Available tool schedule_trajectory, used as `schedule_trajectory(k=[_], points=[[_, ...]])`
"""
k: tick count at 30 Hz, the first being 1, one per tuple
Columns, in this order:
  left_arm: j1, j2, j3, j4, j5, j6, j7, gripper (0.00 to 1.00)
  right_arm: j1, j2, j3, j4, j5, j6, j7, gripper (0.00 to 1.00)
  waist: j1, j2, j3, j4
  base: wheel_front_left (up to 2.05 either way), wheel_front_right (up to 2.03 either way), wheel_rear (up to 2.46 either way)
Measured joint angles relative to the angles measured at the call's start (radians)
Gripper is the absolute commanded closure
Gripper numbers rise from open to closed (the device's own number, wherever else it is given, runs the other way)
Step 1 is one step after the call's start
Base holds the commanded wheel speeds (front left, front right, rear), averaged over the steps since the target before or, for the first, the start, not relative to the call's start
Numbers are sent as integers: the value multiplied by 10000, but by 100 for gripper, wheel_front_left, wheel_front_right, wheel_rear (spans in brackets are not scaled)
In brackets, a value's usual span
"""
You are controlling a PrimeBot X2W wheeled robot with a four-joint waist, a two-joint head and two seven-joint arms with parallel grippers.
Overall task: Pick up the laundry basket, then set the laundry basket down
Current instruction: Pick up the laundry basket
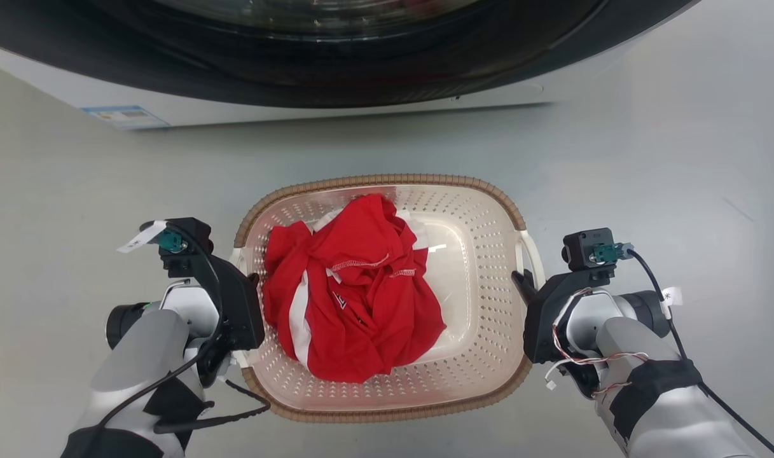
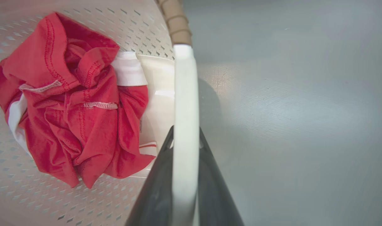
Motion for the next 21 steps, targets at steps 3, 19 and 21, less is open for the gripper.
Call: schedule_trajectory(k=[3, 19, 21], points=[[23, 2, -81, 59, -159, 0, 303, 100, -8, 8, 107, 153, 119, 15, 173, 100, 0, 0, -315, -18, 0, 0, 0], [230, 69, -230, 387, -1129, 2, 1860, 100, -27, 12, 849, 504, 1175, 15, 1312, 100, -1, 1, -2024, -149, 0, 0, 0], [296, 71, -232, 426, -1218, 2, 2033, 100, -28, 10, 911, 543, 1281, 15, 1467, 100, -1, 1, -2235, -164, 0, 0, 0]])
